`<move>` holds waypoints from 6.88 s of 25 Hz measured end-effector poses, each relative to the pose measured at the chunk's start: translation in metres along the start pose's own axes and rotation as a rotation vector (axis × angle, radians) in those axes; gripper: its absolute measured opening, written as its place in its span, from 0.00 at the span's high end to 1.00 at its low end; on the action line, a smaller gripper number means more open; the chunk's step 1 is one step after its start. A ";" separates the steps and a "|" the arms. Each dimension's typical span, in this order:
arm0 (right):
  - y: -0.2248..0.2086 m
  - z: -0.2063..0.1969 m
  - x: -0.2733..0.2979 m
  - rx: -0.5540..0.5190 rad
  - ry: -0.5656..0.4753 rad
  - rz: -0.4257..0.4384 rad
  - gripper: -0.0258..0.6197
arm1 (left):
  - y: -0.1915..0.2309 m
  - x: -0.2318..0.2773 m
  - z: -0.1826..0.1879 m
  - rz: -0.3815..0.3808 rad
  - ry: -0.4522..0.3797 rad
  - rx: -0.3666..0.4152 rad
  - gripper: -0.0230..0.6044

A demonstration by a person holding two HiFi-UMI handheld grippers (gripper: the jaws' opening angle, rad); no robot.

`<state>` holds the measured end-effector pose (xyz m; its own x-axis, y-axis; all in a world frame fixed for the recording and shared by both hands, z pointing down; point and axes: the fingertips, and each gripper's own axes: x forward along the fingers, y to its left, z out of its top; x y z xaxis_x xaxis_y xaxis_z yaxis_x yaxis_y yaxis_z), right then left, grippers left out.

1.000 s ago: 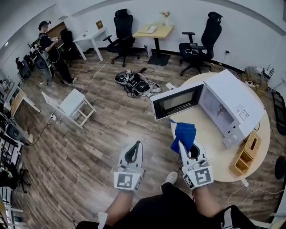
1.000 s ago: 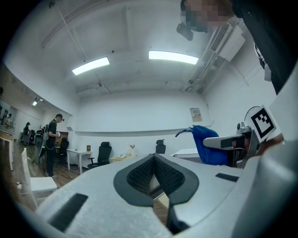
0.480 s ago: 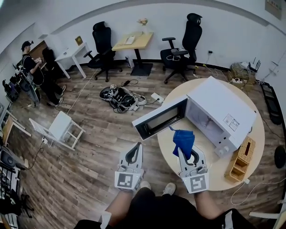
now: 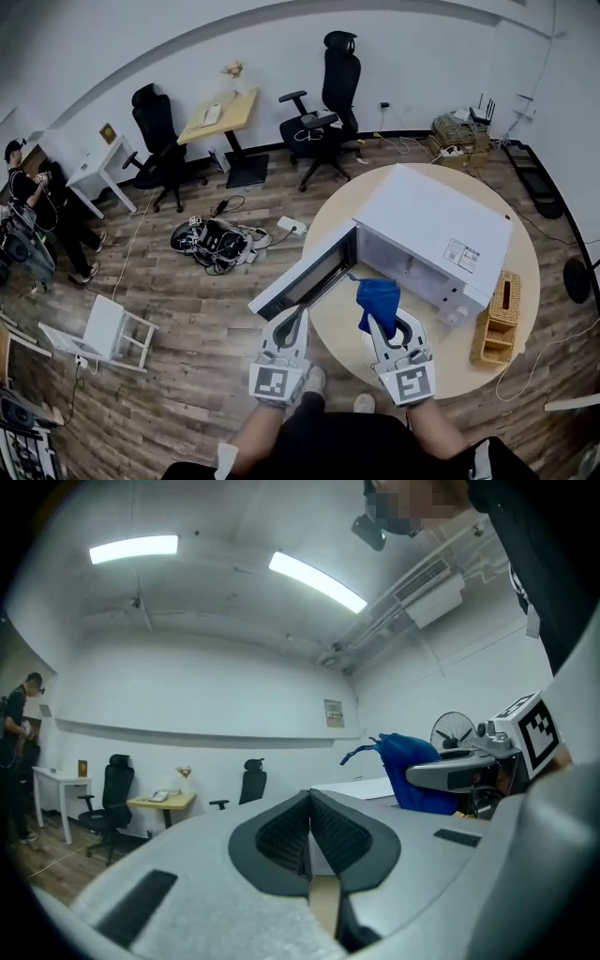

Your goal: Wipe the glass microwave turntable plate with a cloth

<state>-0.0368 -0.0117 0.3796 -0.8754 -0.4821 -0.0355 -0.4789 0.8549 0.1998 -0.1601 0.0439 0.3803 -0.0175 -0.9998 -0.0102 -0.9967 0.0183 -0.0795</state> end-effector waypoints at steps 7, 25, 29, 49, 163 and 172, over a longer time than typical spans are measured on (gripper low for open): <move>-0.027 -0.017 0.026 0.077 0.082 -0.176 0.85 | 0.010 0.051 0.000 -0.200 -0.012 -0.005 0.96; -0.054 -0.087 -0.009 0.127 0.283 -0.498 0.85 | -0.035 0.110 -0.036 -0.617 0.031 -0.120 0.96; -0.052 -0.117 -0.015 0.164 0.340 -0.478 0.85 | -0.044 0.114 -0.049 -0.633 0.060 -0.110 0.96; -0.029 -0.296 0.009 0.332 0.717 -0.229 0.85 | -0.055 0.129 -0.115 -0.606 0.201 -0.100 0.96; -0.053 -0.350 -0.081 0.338 1.014 -0.407 0.84 | -0.119 0.107 -0.156 -0.759 0.311 -0.008 0.96; -0.083 -0.350 -0.132 0.358 1.041 -0.541 0.84 | -0.127 0.107 -0.157 -0.774 0.321 -0.012 0.96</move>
<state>0.1420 -0.0861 0.7107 -0.1665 -0.5741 0.8017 -0.8990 0.4223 0.1157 -0.0478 -0.0671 0.5457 0.6523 -0.6835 0.3275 -0.7369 -0.6730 0.0633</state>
